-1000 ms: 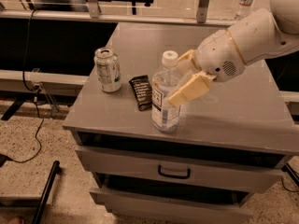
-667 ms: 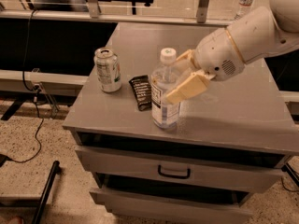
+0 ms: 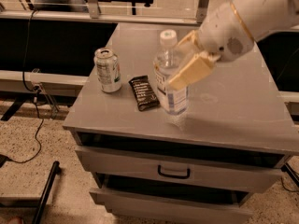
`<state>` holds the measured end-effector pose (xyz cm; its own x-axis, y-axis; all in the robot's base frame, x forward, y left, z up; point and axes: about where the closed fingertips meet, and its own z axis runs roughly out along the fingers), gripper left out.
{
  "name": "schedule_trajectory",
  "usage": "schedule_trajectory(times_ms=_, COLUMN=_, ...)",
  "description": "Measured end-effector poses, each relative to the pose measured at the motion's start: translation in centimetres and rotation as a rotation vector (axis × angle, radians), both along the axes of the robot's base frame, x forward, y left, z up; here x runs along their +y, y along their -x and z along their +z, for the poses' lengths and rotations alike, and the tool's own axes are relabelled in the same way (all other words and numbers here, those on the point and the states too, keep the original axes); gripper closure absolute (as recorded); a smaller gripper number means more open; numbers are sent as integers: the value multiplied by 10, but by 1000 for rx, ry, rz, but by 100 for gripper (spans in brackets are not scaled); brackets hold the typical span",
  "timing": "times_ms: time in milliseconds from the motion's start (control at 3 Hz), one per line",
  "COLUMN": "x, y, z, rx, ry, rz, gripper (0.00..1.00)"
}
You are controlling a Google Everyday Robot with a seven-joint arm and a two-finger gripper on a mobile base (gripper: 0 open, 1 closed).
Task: Knock blue plastic bottle over
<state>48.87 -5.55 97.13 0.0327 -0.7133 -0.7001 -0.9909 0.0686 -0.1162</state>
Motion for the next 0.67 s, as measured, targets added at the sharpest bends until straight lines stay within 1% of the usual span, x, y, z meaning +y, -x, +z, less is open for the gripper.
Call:
schedule_trajectory(times_ms=333, x=0, y=-15, z=53, rx=-64, ry=231, rz=-39, gripper=100)
schedule_trajectory(times_ms=667, x=-7, y=-22, z=73, rx=-83, ry=413, rz=-86, gripper=100)
